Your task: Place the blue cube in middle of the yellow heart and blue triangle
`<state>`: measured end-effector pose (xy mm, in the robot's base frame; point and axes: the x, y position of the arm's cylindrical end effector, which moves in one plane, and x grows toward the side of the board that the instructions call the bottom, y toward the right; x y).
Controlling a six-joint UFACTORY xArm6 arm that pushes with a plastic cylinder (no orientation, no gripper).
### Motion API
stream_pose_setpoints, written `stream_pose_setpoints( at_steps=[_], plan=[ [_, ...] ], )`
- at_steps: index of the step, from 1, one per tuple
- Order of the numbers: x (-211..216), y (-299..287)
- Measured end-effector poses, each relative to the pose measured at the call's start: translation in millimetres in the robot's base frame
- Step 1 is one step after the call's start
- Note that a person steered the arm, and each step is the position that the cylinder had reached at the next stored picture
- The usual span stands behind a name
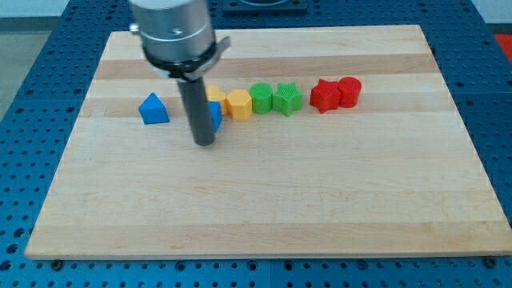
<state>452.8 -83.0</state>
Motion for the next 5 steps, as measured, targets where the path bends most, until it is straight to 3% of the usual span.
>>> stream_pose_setpoints(
  at_steps=[1, 3, 5],
  plan=[
    [-12, 27],
    [-36, -7],
    [14, -14]
  ],
)
